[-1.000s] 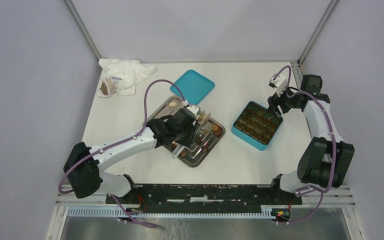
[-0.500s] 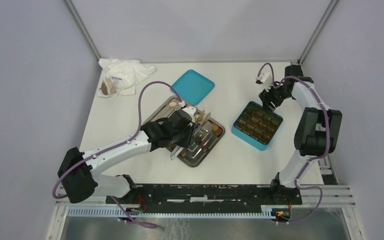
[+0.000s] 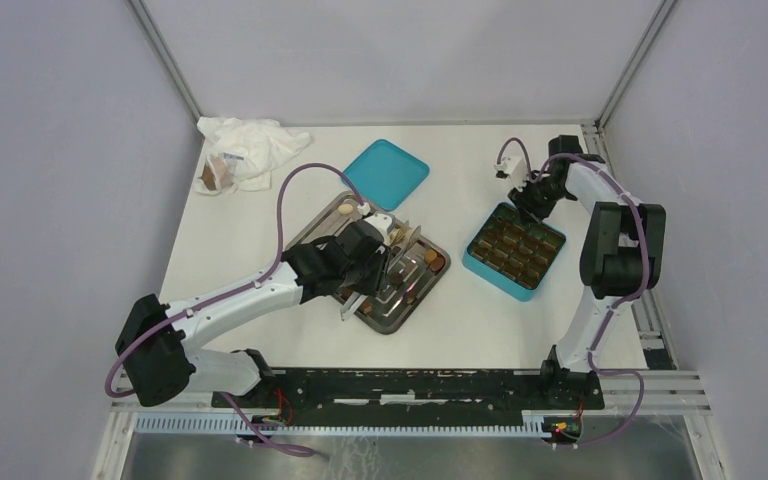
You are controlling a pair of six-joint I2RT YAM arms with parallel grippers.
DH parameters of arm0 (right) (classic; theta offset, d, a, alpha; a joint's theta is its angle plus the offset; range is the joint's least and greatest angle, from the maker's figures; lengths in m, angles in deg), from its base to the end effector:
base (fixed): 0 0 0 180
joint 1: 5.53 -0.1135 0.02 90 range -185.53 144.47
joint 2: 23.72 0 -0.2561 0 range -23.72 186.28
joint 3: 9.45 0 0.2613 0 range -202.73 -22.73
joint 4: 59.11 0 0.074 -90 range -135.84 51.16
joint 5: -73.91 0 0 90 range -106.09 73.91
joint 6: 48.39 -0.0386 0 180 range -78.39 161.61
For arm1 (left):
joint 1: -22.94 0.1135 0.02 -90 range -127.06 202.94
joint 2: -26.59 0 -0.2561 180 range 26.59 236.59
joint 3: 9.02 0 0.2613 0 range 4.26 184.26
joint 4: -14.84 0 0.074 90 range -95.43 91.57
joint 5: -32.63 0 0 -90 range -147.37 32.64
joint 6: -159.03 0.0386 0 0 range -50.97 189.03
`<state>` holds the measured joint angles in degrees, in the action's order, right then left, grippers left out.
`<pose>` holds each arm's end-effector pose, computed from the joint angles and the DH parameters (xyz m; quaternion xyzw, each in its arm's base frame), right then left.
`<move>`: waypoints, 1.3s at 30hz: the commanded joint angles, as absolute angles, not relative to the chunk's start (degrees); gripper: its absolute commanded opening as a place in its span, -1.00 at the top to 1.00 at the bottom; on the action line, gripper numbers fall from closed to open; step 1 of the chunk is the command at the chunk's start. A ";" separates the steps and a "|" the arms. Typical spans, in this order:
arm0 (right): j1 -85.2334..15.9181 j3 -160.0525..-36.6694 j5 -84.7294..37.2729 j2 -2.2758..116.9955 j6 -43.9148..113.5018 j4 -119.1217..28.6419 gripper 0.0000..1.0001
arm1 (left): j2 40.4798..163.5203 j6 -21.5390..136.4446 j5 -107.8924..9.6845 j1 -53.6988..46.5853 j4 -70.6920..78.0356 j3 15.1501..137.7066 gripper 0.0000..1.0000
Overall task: Pack the chocolate
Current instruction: Adjust the packing box at the center of the board.
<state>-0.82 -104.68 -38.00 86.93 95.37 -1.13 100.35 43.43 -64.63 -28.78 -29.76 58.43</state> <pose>0.3934 -0.0180 0.1784 -0.4282 0.8725 0.0949 0.2155 0.1766 -0.2159 0.2435 0.1919 0.9209 -0.1620 0.2980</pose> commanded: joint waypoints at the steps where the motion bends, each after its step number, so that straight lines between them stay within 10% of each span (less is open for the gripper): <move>1: -0.89 -106.08 -38.02 86.48 97.84 -1.86 0.42 | 99.79 44.33 -64.34 -28.74 -26.82 59.28 0.96; 10: -0.87 -99.59 -39.85 77.50 99.87 -7.00 0.97 | 99.34 44.34 -64.39 -28.72 -26.69 59.38 0.96; 27: -3.75 -73.85 -37.74 42.93 95.07 -28.19 1.00 | 95.55 45.58 -65.60 -30.25 -22.94 58.18 0.96; 39: -3.89 -80.68 -40.78 56.19 89.09 -17.52 1.00 | 95.95 45.60 -61.75 -33.06 -18.40 59.37 0.96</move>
